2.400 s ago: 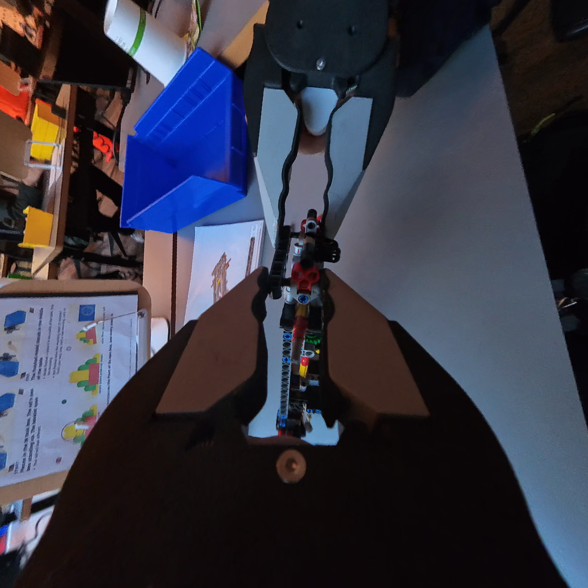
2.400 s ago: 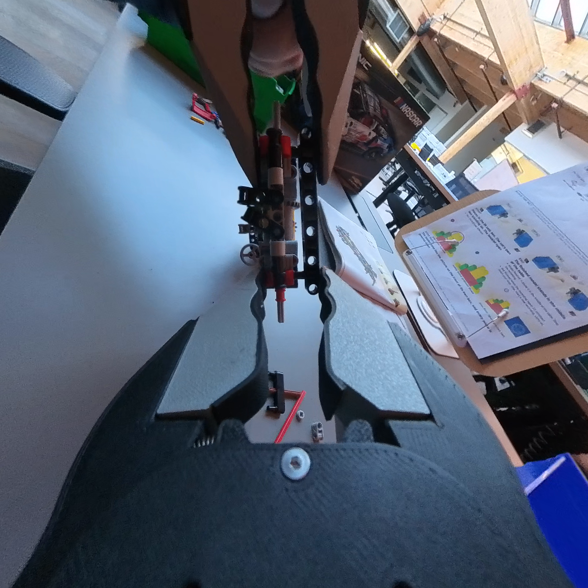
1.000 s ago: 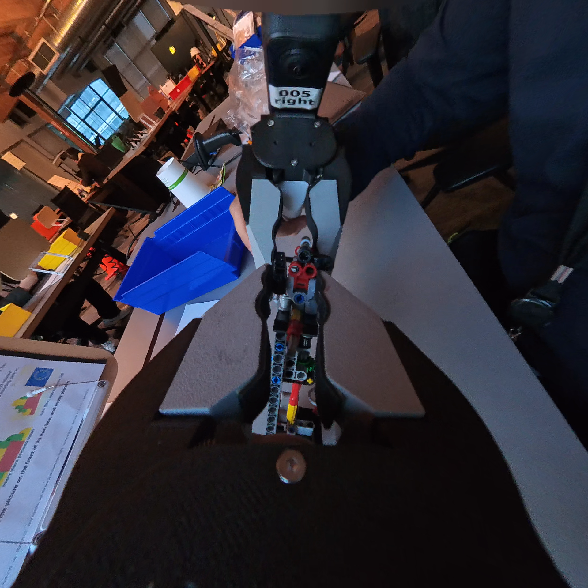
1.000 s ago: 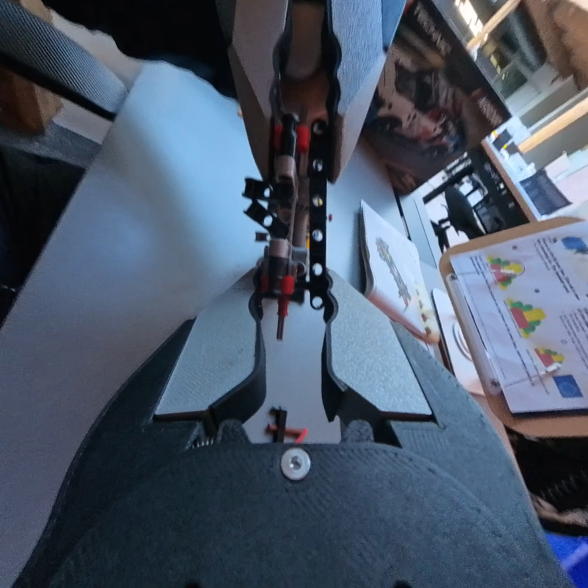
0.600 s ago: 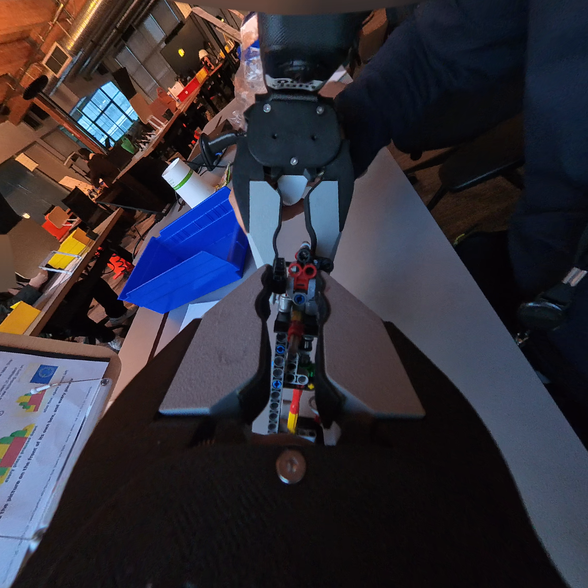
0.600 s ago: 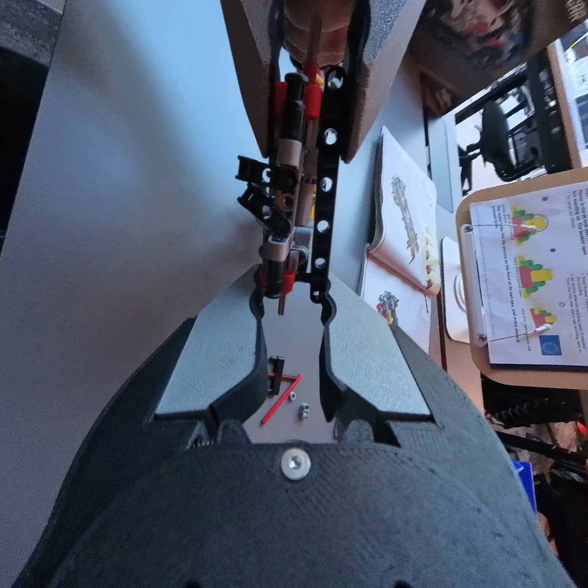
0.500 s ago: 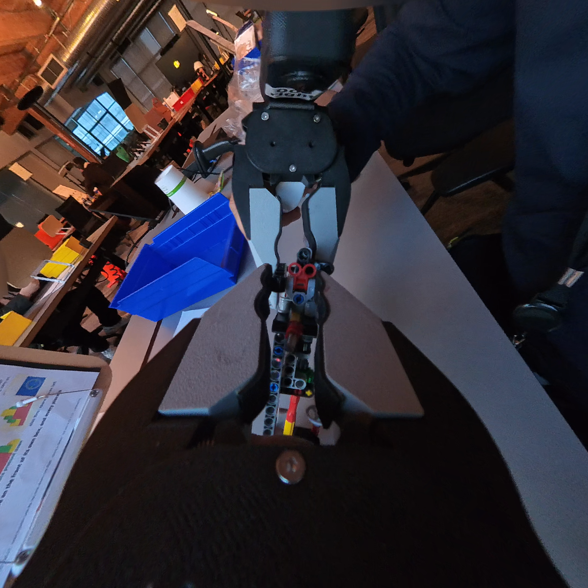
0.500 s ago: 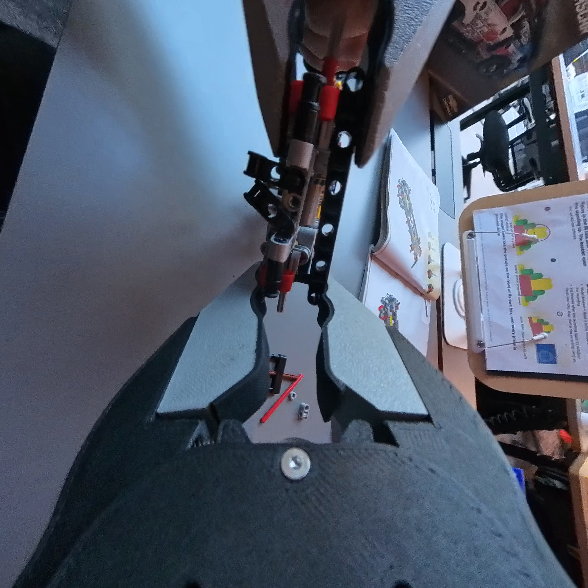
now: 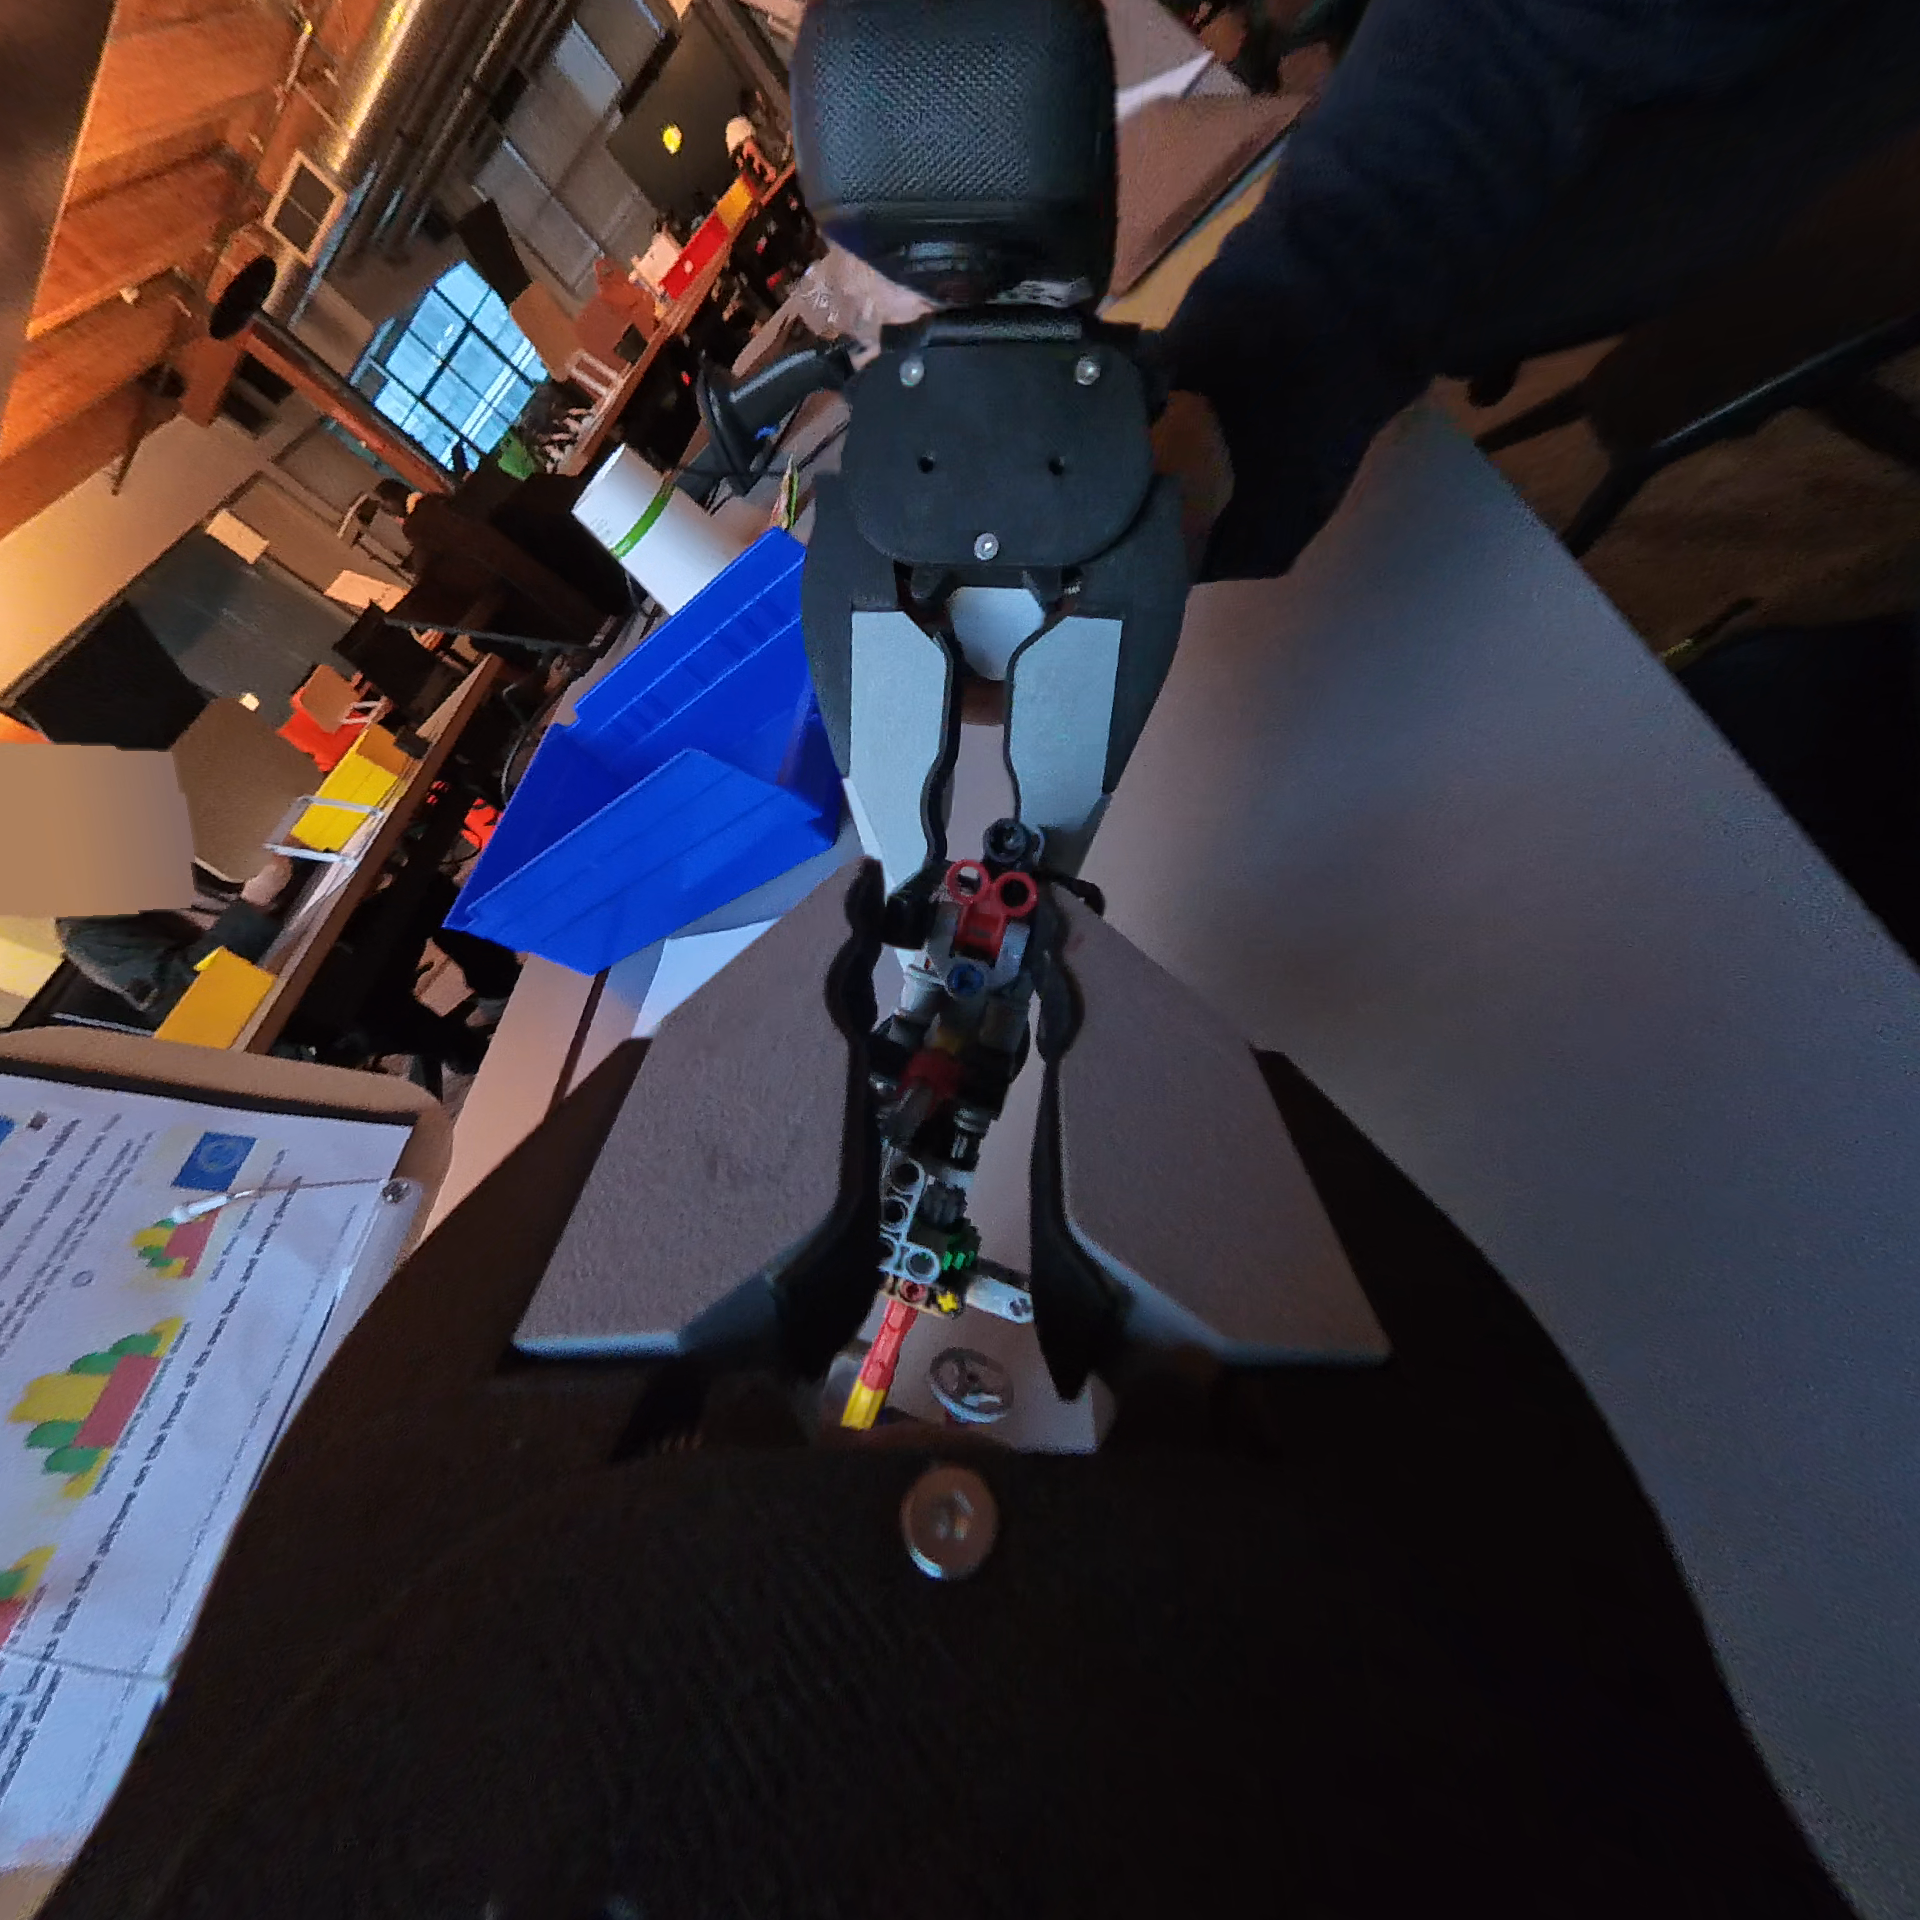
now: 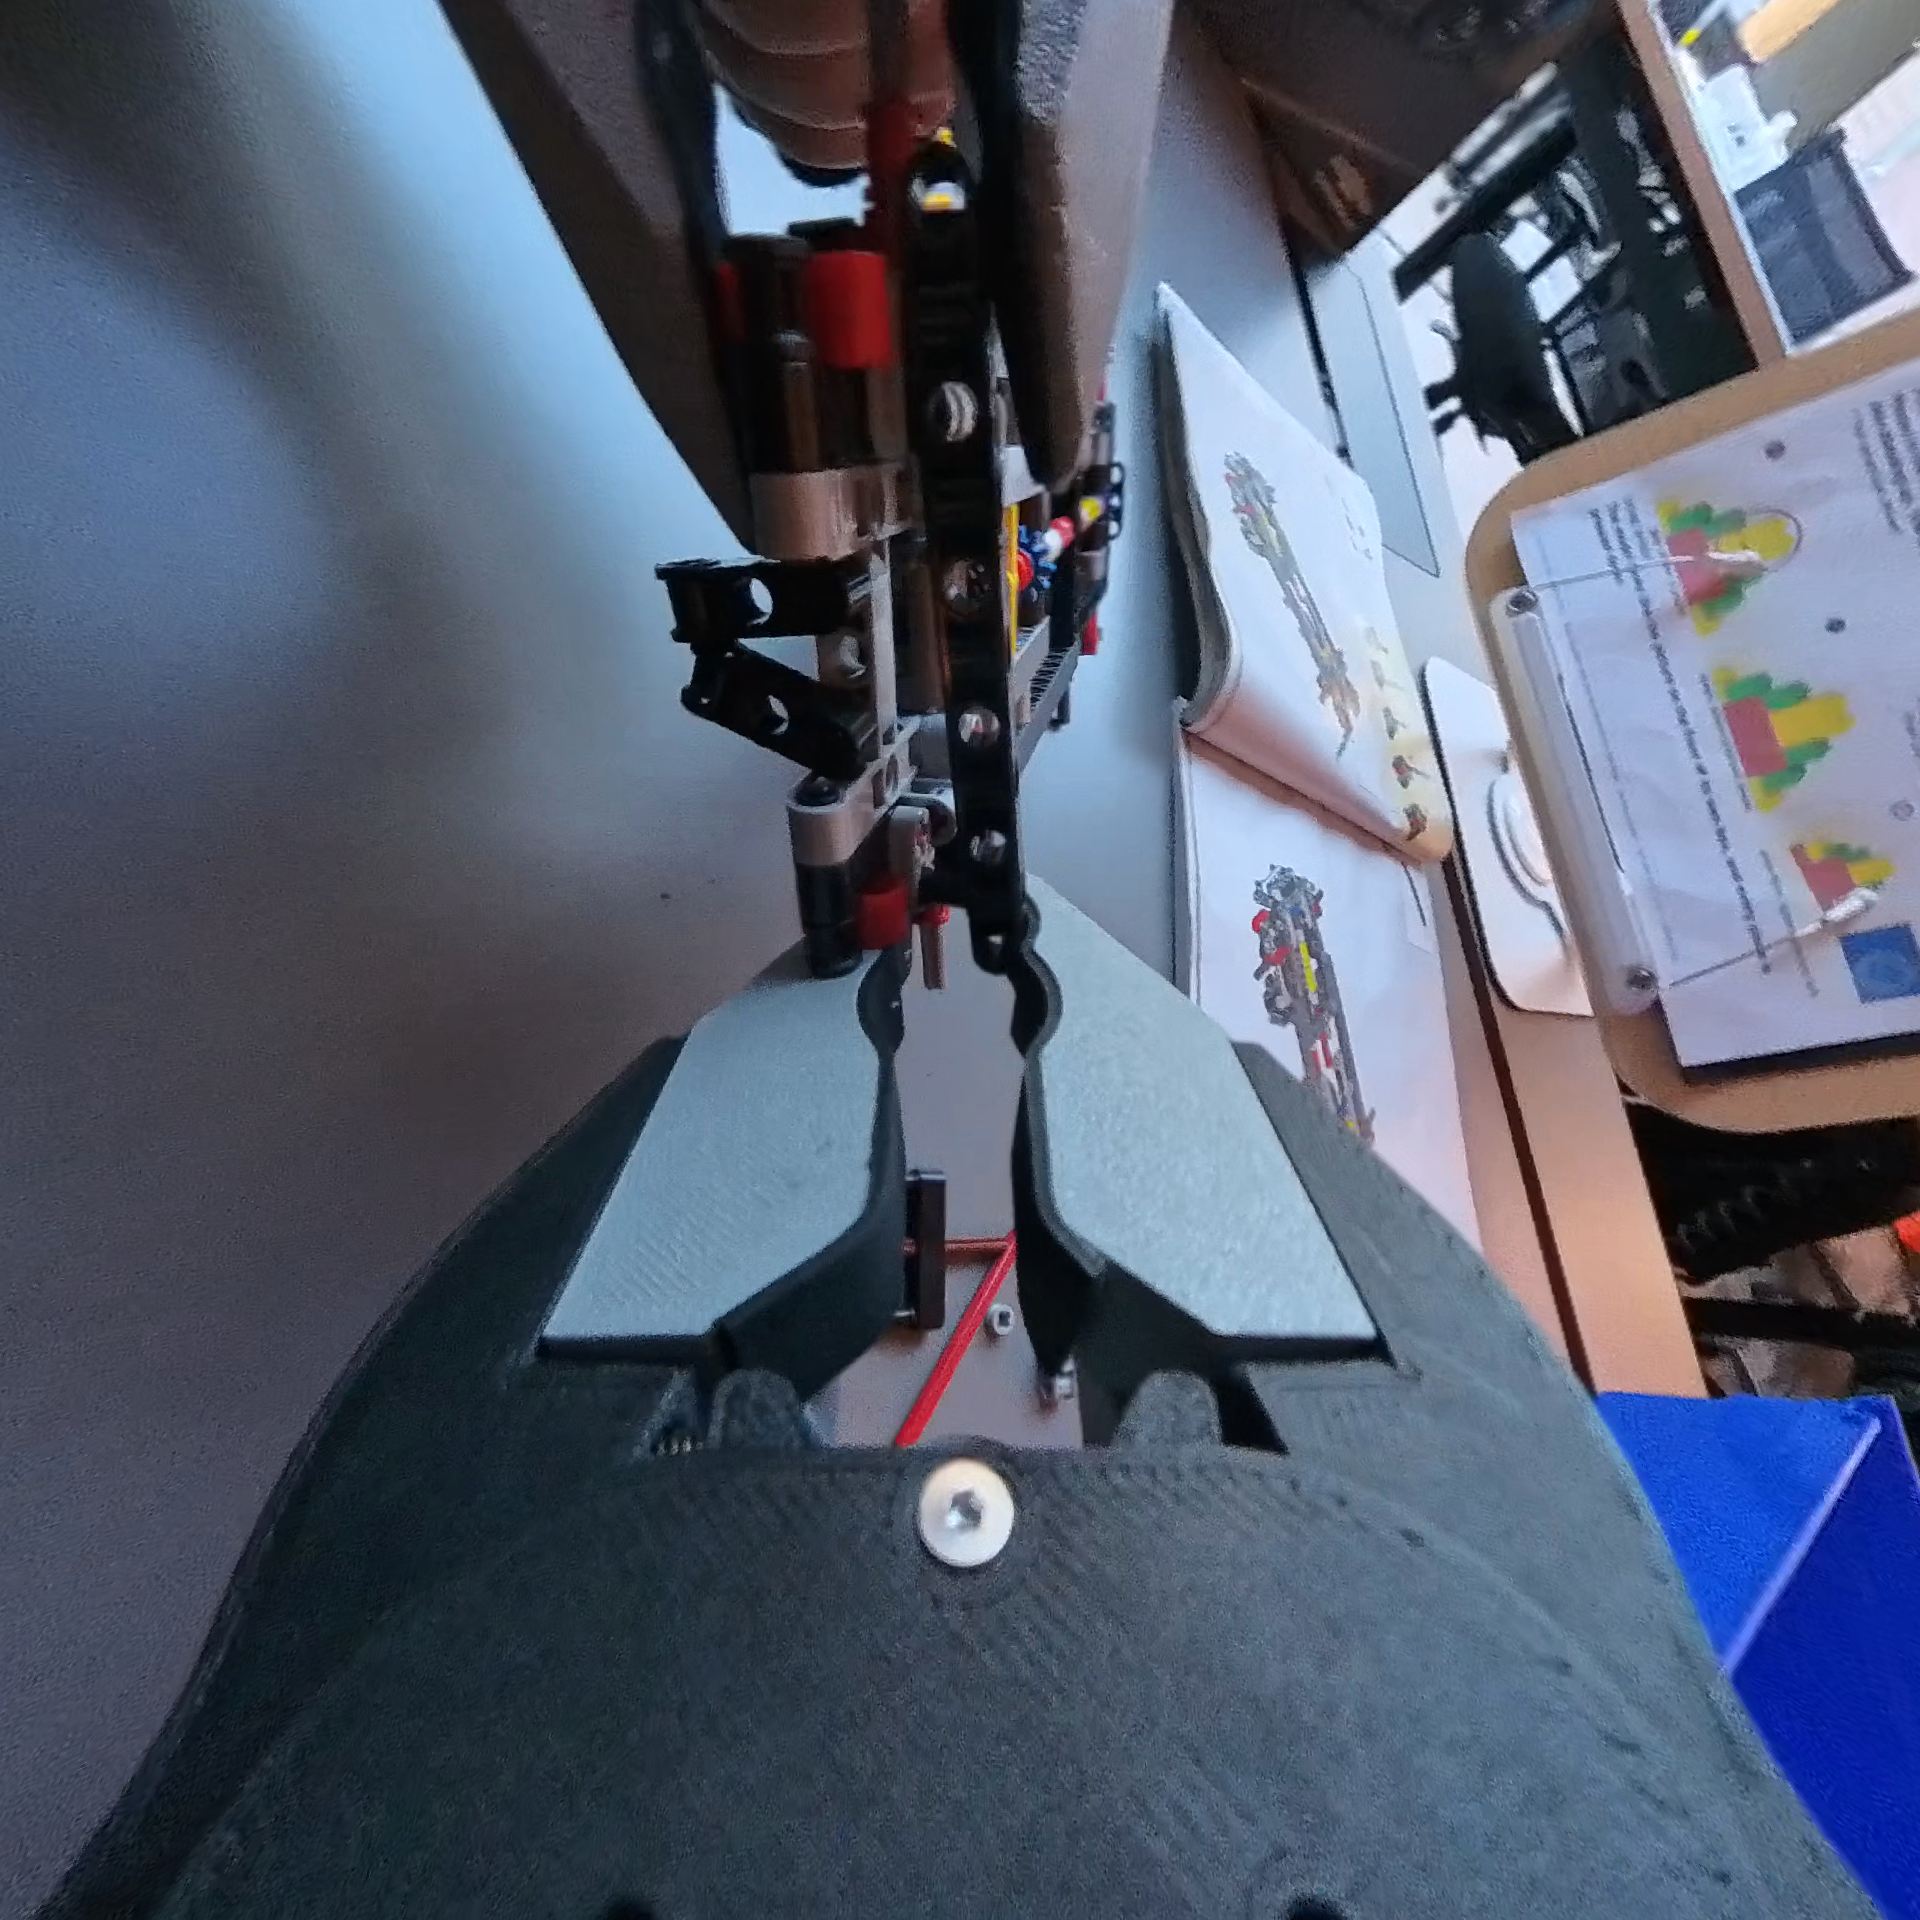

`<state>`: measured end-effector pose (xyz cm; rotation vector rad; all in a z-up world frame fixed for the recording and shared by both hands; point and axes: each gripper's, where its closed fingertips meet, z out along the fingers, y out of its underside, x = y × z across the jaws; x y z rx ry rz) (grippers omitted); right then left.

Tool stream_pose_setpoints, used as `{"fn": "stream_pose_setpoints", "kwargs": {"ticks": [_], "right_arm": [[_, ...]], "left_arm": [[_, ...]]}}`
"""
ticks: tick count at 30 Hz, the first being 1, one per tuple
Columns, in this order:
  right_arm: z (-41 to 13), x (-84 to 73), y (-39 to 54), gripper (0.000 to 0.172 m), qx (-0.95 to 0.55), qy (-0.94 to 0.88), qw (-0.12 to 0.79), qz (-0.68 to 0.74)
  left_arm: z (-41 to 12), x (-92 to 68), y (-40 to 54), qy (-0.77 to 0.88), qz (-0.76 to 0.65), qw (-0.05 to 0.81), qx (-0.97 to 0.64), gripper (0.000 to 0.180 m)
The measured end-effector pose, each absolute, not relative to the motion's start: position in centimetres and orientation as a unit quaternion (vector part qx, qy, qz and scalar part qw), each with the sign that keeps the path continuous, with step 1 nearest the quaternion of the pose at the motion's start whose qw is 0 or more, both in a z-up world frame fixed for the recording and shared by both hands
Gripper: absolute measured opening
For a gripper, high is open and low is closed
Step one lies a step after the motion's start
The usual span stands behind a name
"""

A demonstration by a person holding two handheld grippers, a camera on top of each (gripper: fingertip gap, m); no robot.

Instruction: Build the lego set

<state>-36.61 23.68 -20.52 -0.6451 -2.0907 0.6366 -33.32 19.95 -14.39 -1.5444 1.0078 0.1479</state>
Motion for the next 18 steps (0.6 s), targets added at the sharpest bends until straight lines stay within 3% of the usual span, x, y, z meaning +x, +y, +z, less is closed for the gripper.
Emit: {"fn": "stream_pose_setpoints", "kwargs": {"ticks": [6, 8, 18], "right_arm": [[-19.1, -37.2, 24.4, 0.017, -0.266, -0.784, 0.471, 0.304], [-18.8, -37.3, 24.1, 0.028, -0.255, -0.782, 0.479, 0.306], [-16.6, -36.8, 23.8, 0.046, -0.201, -0.794, 0.51, 0.261]], "left_arm": [[-13.0, -34.4, 20.7, 0.409, 0.067, 0.62, -0.666, 0.024], [-12.6, -34.8, 20.7, 0.403, 0.054, 0.618, -0.673, 0.024], [-12.0, -33.8, 20.6, 0.408, 0.033, 0.598, -0.689, 0.024]]}}
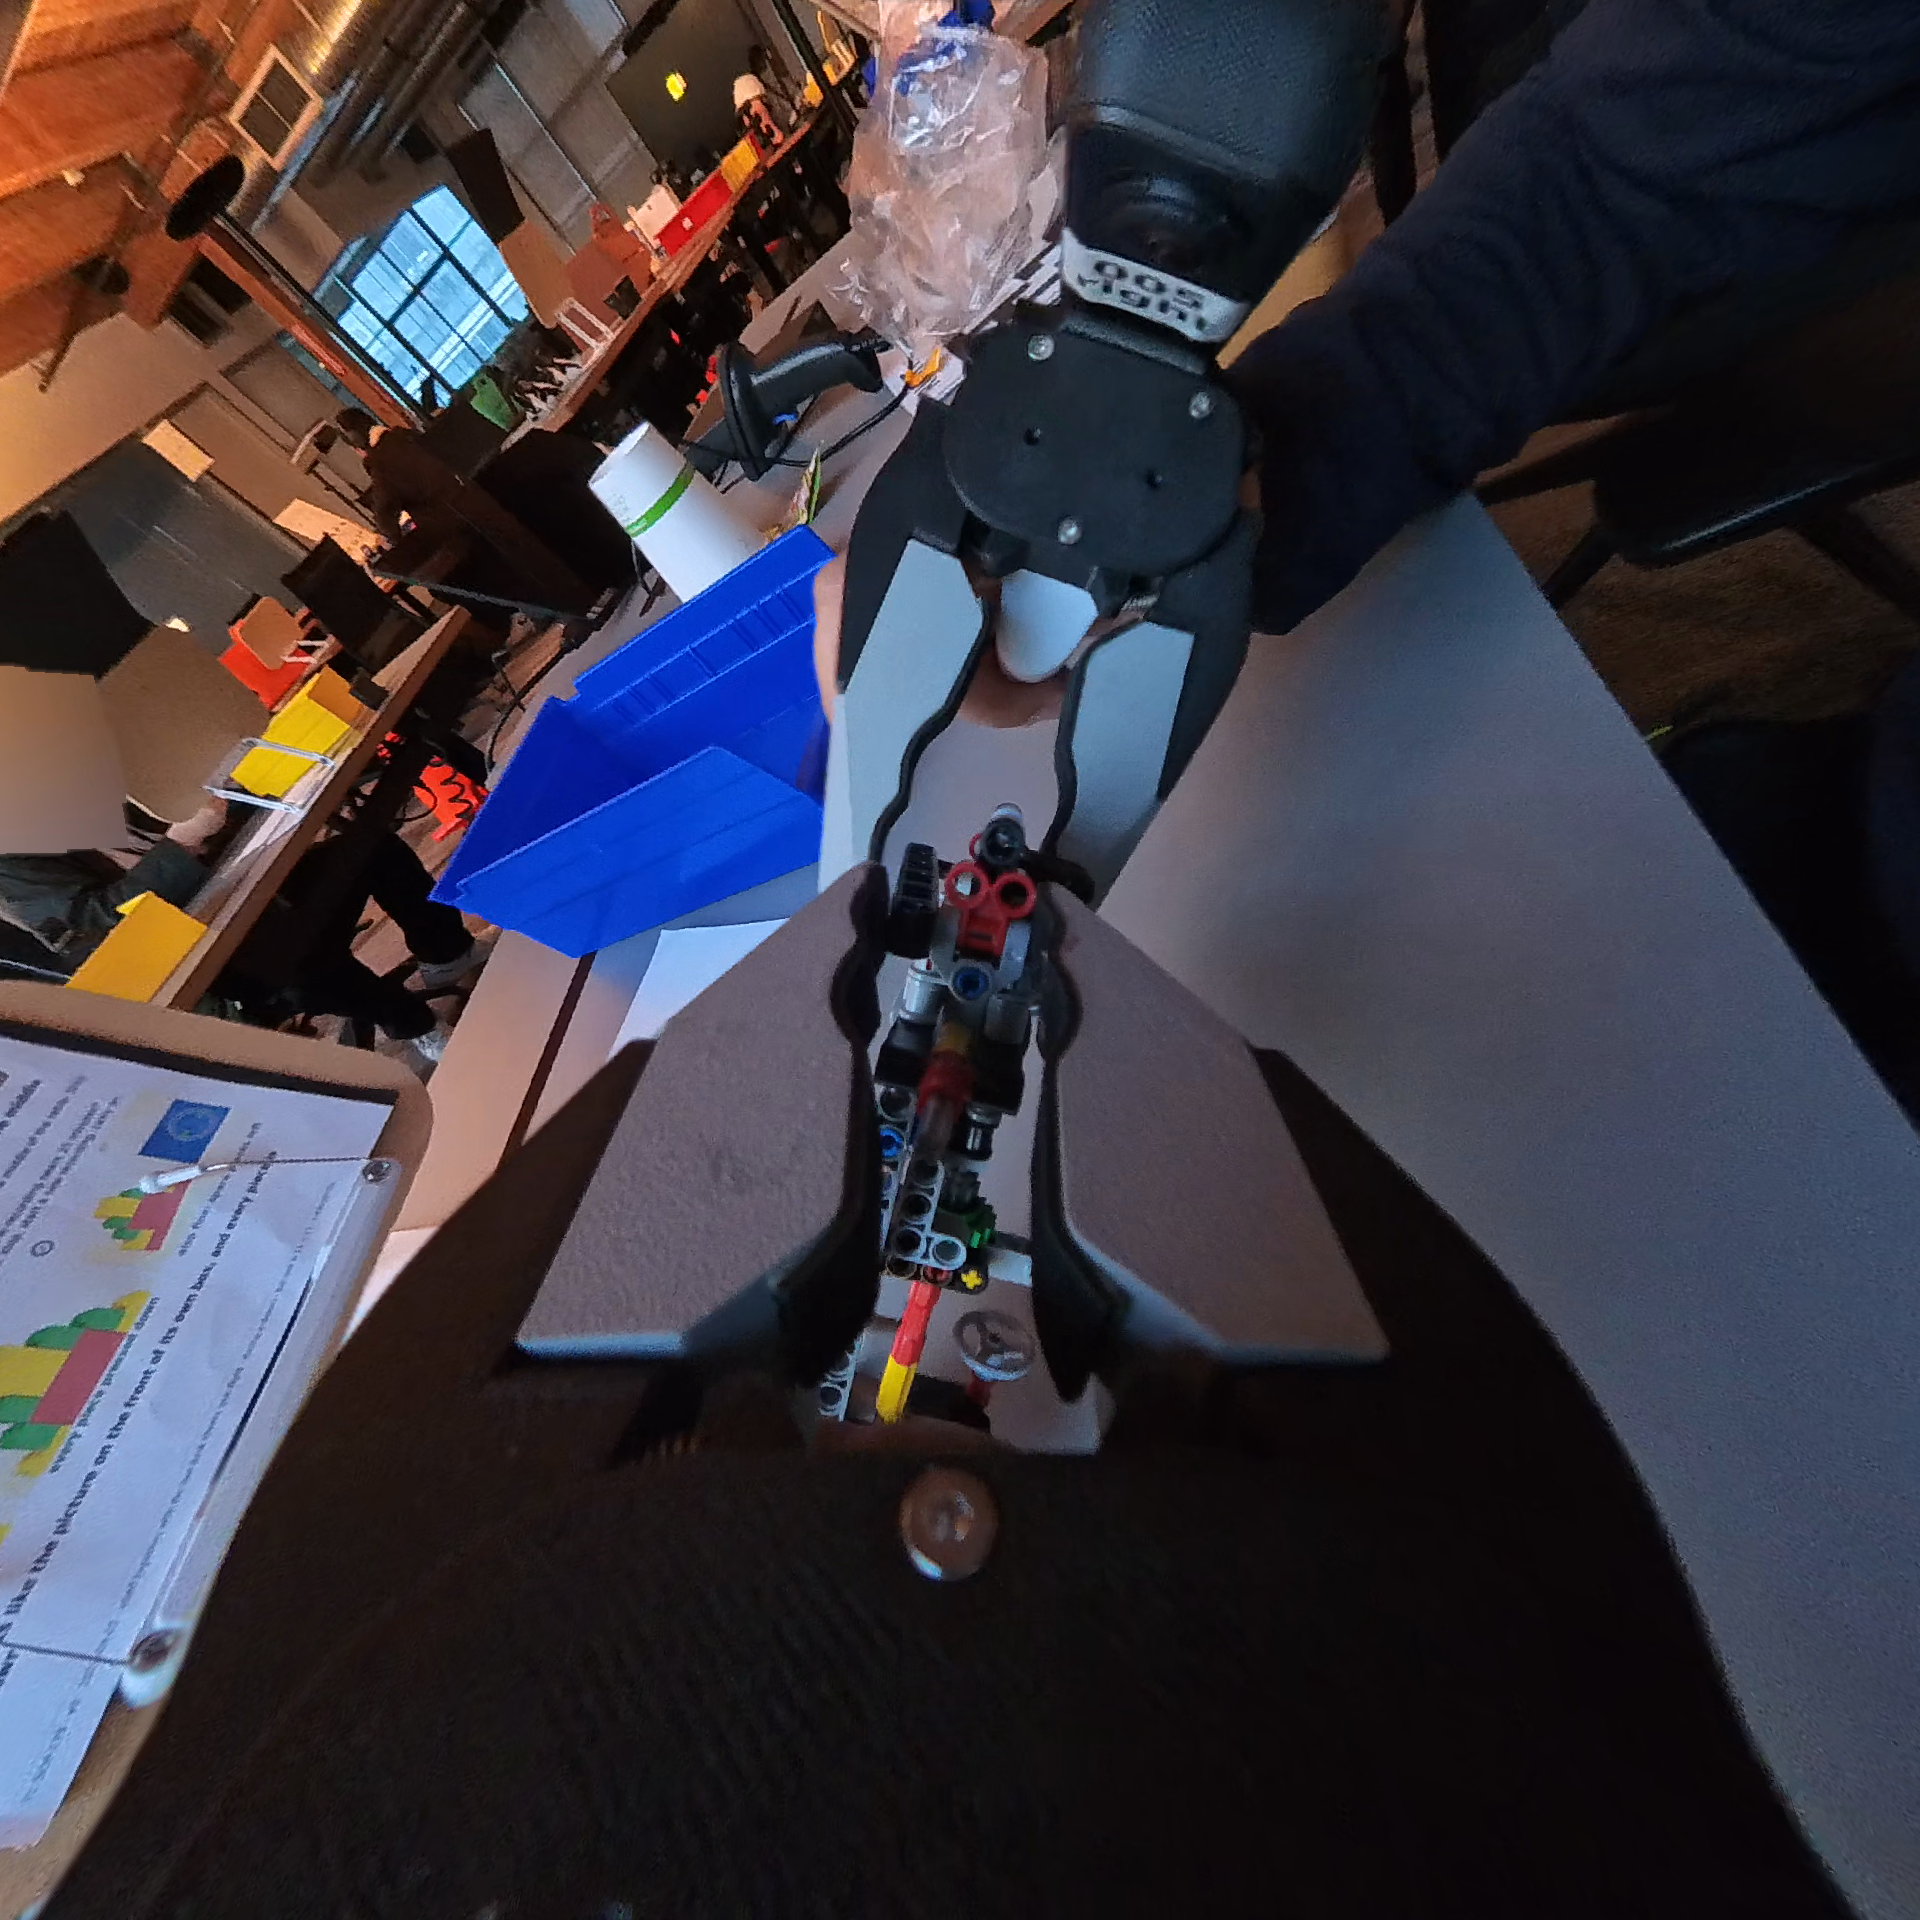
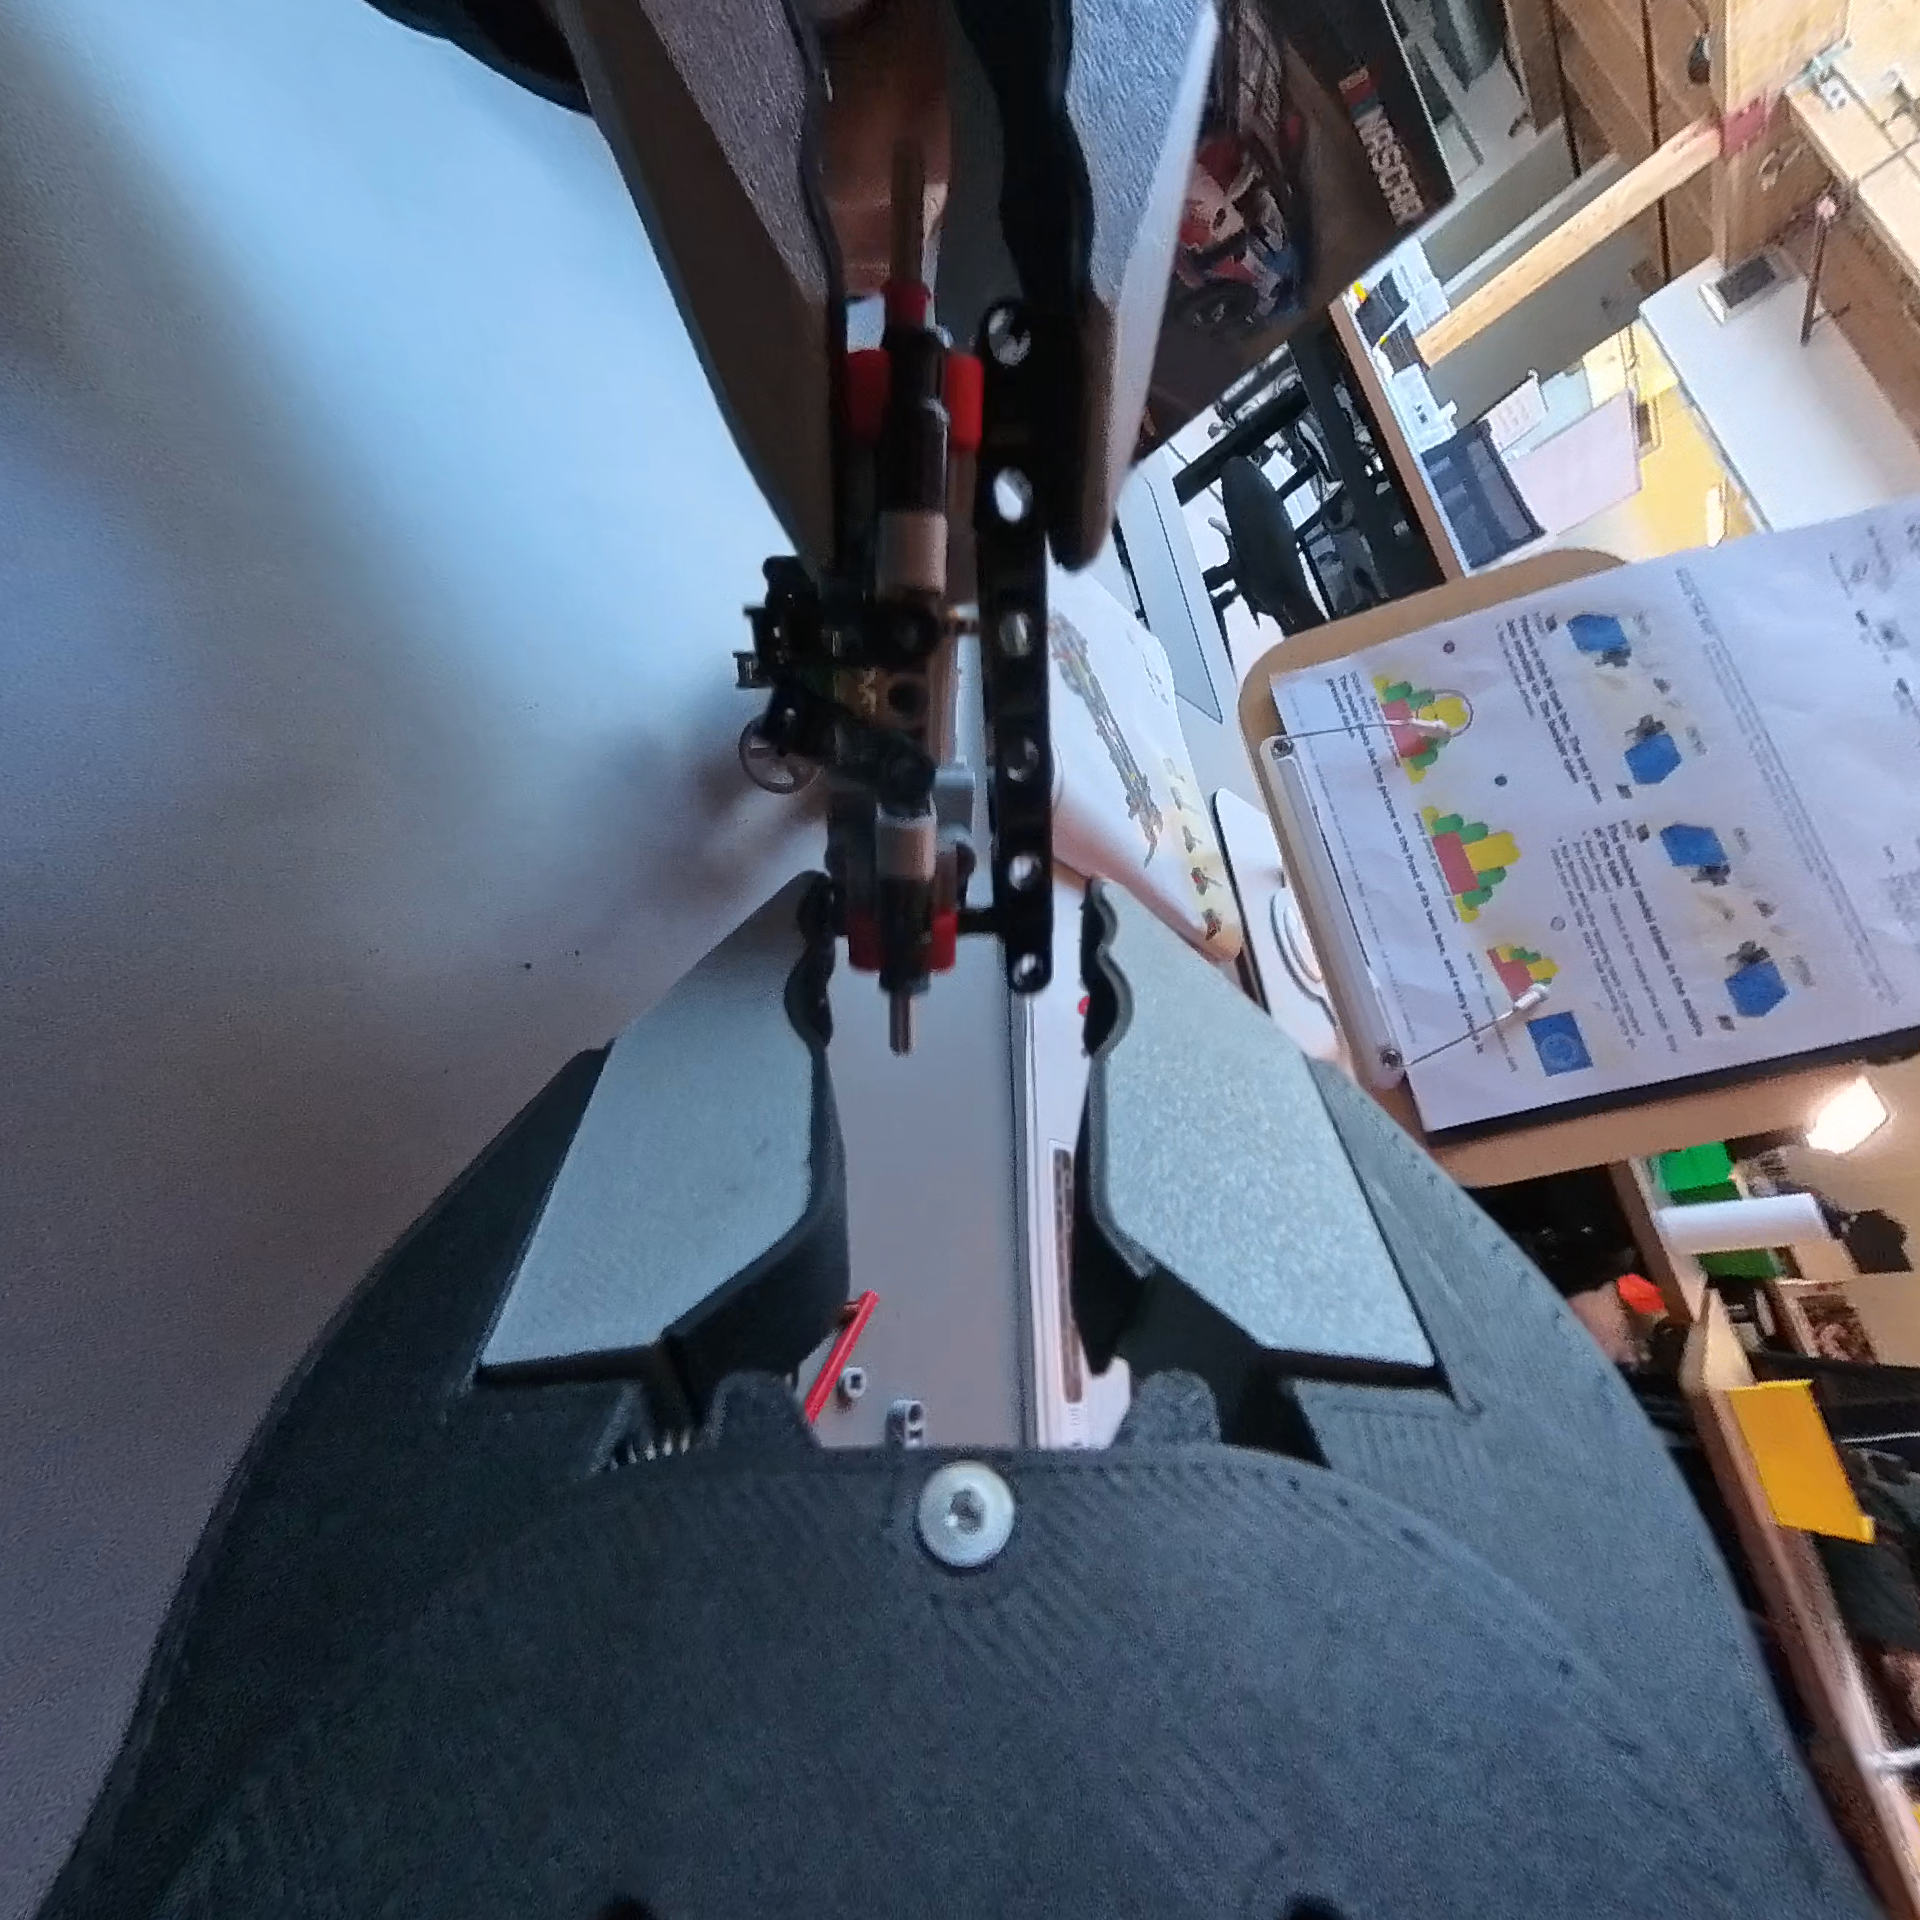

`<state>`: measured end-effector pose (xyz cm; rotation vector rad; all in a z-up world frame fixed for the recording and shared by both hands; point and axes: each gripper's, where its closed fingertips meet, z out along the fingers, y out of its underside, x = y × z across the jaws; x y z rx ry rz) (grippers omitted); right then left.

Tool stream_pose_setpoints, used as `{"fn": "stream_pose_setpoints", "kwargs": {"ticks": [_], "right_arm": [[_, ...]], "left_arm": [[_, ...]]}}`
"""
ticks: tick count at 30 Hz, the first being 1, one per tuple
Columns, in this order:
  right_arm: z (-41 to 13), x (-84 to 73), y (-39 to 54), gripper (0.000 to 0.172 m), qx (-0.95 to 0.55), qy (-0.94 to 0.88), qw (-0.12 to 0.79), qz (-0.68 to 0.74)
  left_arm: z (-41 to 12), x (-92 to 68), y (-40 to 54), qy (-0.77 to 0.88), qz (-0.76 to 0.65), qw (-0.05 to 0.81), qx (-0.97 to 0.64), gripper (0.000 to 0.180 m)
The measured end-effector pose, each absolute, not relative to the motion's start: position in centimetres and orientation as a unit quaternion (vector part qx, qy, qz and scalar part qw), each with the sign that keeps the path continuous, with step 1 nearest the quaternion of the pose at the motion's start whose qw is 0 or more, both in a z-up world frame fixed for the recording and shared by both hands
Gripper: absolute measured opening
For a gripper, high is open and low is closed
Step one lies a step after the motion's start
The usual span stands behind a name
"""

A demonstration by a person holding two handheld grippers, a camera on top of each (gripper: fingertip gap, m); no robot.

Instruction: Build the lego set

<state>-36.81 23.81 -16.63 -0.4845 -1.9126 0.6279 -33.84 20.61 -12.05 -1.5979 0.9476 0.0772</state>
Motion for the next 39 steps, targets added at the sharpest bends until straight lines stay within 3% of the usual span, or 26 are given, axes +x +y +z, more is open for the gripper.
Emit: {"fn": "stream_pose_setpoints", "kwargs": {"ticks": [10, 13, 18, 27, 39], "right_arm": [[-19.2, -36.3, 21.8, 0.034, -0.211, -0.805, 0.444, 0.332], [-19.5, -36.4, 20.9, 0.036, -0.221, -0.808, 0.436, 0.327], [-20.9, -37.0, 22.2, 0.025, -0.227, -0.813, 0.459, 0.278], [-20.0, -37.9, 22.2, 0.027, -0.213, -0.792, 0.485, 0.304], [-20.5, -37.8, 21.9, 0.029, -0.238, -0.797, 0.444, 0.334]], "left_arm": [[-13.3, -32.3, 20.8, 0.412, 0.023, 0.596, -0.689, 0.023], [-13.0, -32.5, 20.7, 0.408, 0.024, 0.615, -0.674, 0.026], [-14.8, -32.8, 21.1, 0.434, 0.05, 0.6, -0.67, 0.025], [-15.0, -33.5, 20.9, 0.426, 0.082, 0.585, -0.686, 0.025], [-15.8, -33.6, 20.3, 0.428, 0.113, 0.551, -0.707, 0.024]]}}
